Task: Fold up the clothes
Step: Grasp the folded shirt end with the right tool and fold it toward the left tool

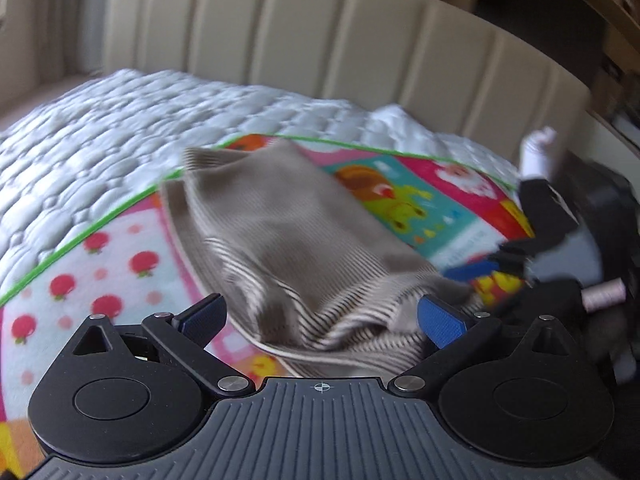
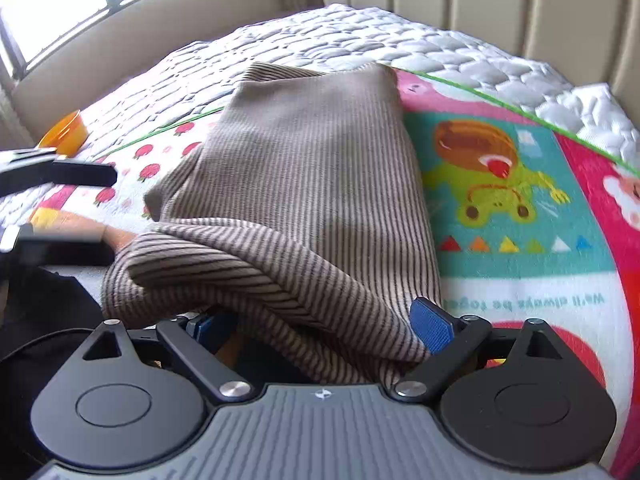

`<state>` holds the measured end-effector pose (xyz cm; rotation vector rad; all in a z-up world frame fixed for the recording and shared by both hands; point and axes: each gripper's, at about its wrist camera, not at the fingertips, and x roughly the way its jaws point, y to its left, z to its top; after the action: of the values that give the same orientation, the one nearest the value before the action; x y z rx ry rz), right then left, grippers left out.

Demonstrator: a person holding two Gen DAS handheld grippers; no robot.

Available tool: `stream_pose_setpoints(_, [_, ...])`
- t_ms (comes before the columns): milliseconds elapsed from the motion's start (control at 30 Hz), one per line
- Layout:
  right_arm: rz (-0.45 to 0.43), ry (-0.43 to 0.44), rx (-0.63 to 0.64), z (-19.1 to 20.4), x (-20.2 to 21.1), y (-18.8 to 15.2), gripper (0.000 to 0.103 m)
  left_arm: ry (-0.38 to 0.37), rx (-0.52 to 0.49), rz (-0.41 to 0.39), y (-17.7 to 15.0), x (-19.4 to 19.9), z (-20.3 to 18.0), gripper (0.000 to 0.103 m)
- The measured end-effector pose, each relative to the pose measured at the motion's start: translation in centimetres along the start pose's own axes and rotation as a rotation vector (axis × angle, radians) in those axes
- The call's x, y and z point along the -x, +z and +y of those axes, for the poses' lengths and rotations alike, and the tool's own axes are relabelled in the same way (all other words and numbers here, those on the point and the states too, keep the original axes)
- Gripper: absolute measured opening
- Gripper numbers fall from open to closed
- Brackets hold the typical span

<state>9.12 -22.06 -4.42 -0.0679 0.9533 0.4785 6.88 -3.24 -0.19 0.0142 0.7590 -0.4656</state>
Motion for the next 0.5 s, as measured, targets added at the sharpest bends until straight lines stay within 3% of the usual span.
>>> stream_pose_setpoints(133, [-0.012,-0.013,0.033,0.7,-0.2,0.0,0.093,0.045,-0.191,0.068,-1.1,-1.4,-3.1,0.103])
stream_pose_setpoints(200, [-0.018,-0.022,0.091,1.3,0.2,-0.1,0.093,0.065,-0.239,0.112,-1.5,-2.4,-3.9,0.103])
stream_pose_setpoints(333, [-0.052,-0.069,0.296,2.9,1.1,-0.4,0.092,0.169,-0.228,0.107,-1.5,-3.3,-3.4,0.103])
stream_pose_setpoints(367, [-0.061,-0.096,0.358,3.4,1.2,-0.6,0.096,0.181,-0.205,0.11,-1.4,-3.5,-2.9,0.103])
stream_pose_setpoints(500, [-0.078,-0.13,0.583,5.4,1.6,-2.1,0.098,0.21,-0.139,0.1,-1.1,-3.6,-1.9,0.103])
